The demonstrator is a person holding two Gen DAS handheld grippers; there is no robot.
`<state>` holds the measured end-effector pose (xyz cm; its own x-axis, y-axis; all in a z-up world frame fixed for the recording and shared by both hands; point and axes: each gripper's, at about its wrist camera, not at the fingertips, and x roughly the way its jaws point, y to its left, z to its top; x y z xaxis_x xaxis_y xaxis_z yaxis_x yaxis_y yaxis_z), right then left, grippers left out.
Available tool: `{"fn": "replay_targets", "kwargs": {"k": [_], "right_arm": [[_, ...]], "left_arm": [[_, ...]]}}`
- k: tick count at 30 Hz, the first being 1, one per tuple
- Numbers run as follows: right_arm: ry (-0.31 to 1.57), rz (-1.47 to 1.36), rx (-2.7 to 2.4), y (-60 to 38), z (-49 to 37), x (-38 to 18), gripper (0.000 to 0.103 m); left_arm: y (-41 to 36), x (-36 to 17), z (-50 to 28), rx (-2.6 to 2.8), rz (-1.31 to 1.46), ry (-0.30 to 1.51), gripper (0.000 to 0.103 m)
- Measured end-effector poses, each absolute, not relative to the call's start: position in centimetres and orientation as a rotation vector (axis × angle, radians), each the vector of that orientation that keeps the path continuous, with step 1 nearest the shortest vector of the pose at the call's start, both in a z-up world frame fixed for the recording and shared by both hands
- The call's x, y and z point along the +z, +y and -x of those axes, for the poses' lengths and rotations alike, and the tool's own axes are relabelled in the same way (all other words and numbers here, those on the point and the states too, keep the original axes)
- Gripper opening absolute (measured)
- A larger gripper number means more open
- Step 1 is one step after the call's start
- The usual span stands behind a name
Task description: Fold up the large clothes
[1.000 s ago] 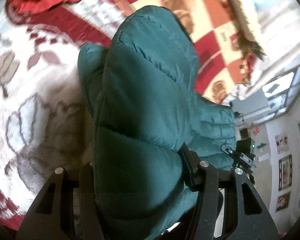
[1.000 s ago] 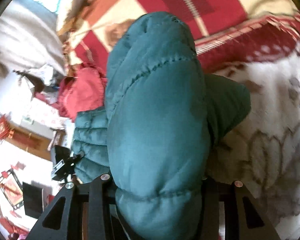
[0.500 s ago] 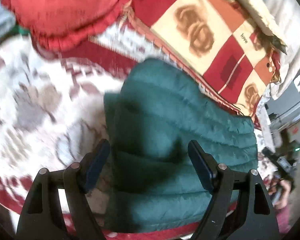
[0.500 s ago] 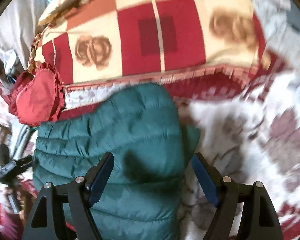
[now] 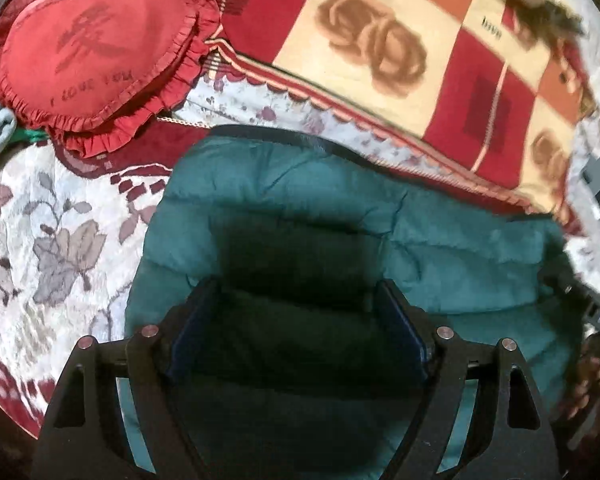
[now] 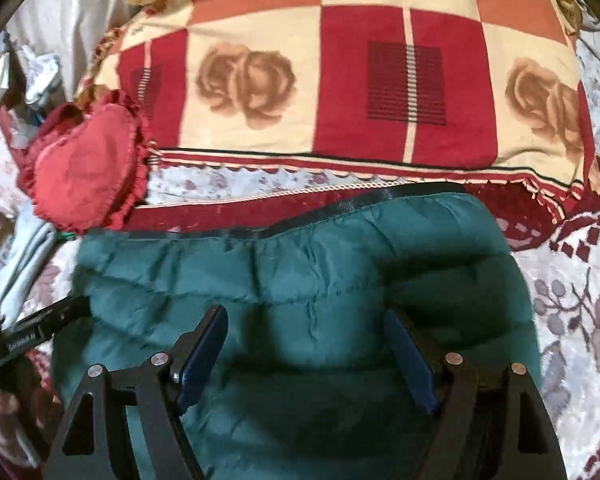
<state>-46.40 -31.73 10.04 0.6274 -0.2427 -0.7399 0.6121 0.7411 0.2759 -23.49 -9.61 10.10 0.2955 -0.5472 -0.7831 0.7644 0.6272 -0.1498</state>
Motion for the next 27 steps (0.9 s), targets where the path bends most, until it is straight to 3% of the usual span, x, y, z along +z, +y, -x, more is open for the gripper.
{"fn": "replay_targets", "kwargs": {"k": [5,11,27], "right_arm": [[0.787,-0.467,-0.558,-31.7,44.6,7.5,0.079],[0.798,-0.467,-0.559,-32.1,44.1,6.5,0.080],[0.699,-0.436,-0.589,-26.5,49.5,12.8,0.080]], "left_arm": [[-10.9,8.4,23.3,-0.886,-0.309,0.879,0.093],[-11.3,7.9,23.6,-0.864,-0.308,0.846,0.097],[-7.5,10.6,26.9,-0.807,-0.271,0.781,0.097]]}}
